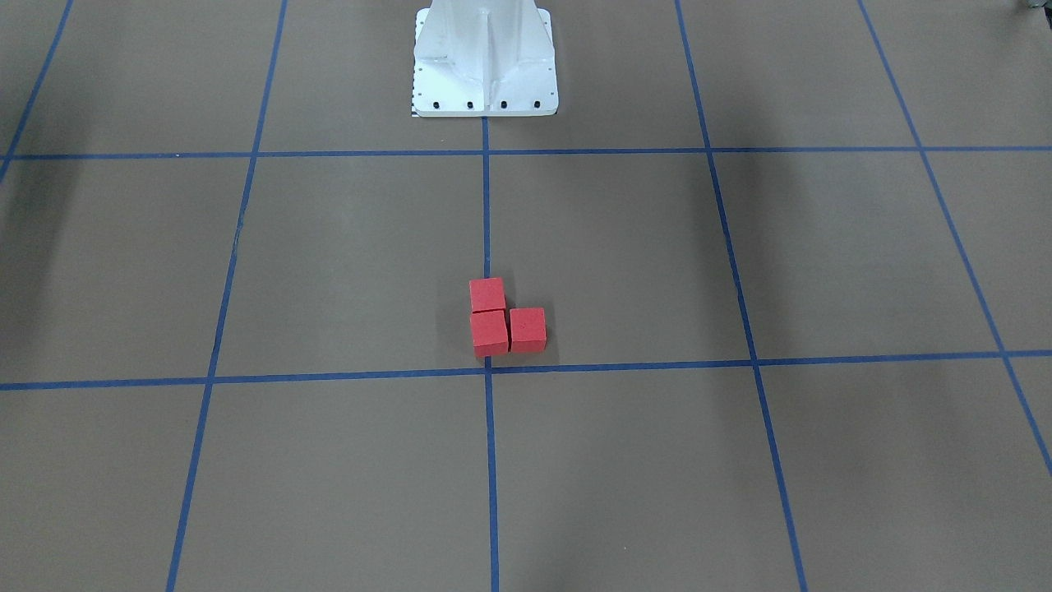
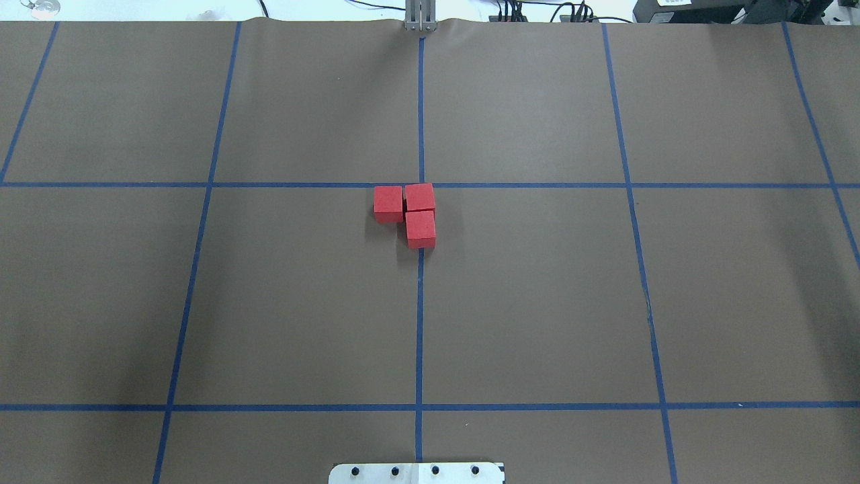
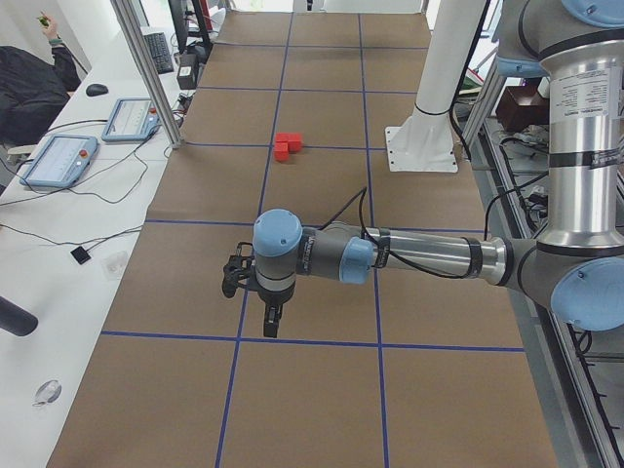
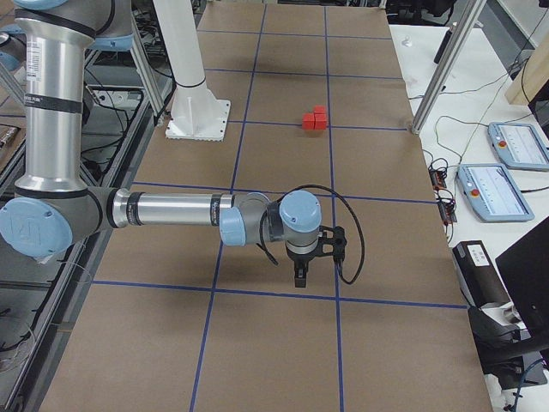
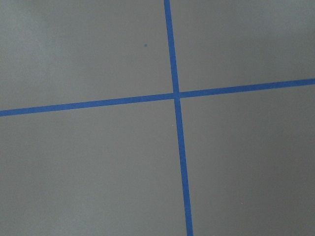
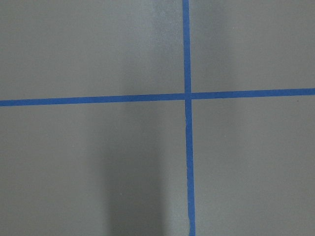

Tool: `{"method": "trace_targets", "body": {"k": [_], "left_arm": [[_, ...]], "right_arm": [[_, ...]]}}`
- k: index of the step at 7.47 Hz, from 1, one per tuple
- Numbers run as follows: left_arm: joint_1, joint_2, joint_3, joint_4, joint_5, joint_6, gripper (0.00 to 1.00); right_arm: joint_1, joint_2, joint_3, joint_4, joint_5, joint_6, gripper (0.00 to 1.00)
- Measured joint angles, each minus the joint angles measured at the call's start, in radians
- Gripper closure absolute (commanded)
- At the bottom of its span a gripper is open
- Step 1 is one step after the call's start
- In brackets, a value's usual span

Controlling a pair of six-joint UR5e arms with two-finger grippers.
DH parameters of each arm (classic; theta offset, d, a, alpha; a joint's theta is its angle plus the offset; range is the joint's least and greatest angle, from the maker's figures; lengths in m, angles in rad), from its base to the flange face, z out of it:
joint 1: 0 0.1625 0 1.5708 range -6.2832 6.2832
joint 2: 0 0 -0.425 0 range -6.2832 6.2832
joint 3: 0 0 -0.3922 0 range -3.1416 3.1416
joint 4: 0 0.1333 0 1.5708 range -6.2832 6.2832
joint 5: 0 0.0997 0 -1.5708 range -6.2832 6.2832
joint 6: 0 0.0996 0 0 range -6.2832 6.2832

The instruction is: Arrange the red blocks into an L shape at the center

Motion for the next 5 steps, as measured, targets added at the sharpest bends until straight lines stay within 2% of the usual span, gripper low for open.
{"method": "trace_targets", "body": {"k": [5], "left_arm": [[0.022, -0.047, 0.016, 0.003, 0.004, -0.025, 0.0]], "right_arm": [[0.0, 0.002, -0.001, 0.001, -0.002, -0.001, 0.01]]}}
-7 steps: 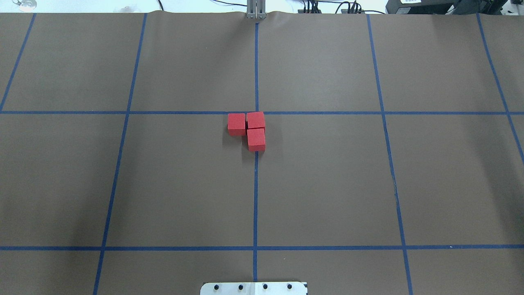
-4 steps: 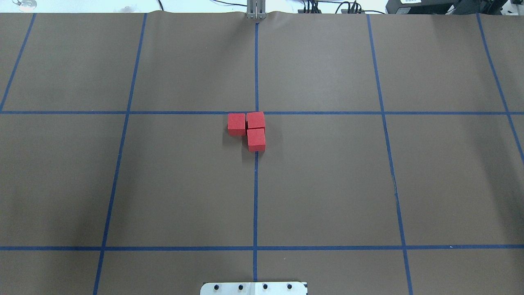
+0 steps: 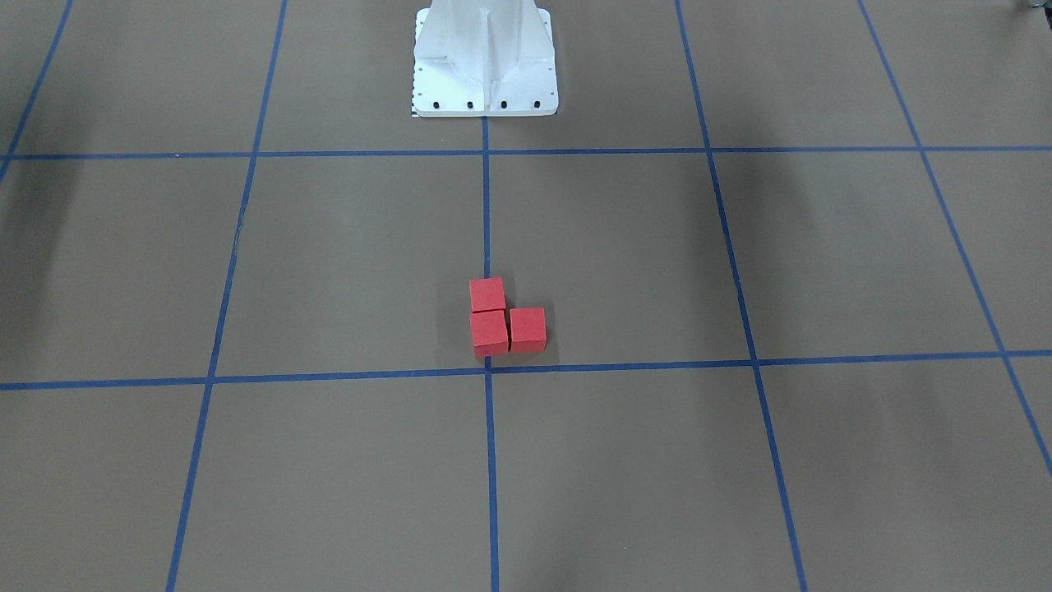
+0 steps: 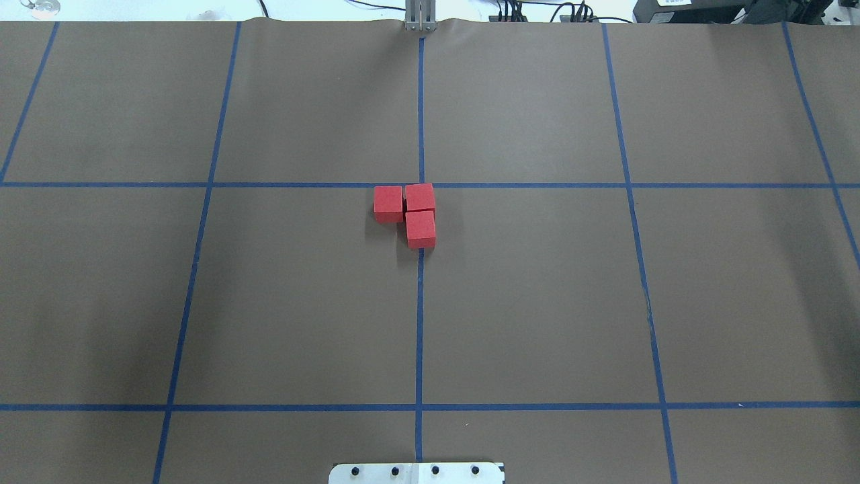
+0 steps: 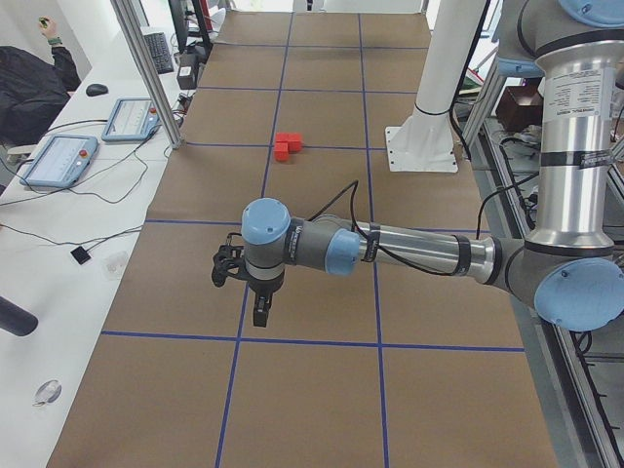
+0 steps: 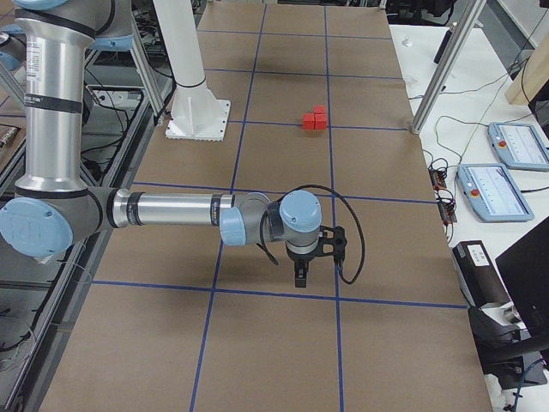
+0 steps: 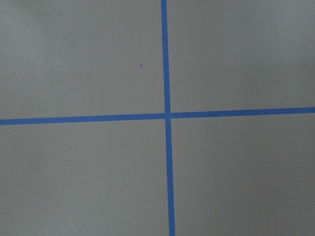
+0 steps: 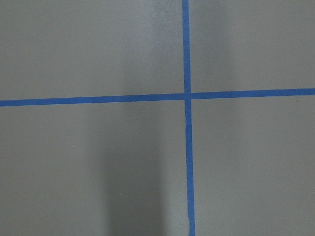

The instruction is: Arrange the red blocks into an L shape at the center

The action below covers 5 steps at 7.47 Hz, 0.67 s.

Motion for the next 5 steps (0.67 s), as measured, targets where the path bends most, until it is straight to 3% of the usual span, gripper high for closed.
{"method": "trace_targets", "body": {"k": [5], "left_arm": [[0.003, -0.002, 0.018, -0.004, 0.0, 0.0, 0.0]], "right_arm": [[0.0, 0.004, 0.003, 0.0, 0.001, 0.001, 0.01]]}}
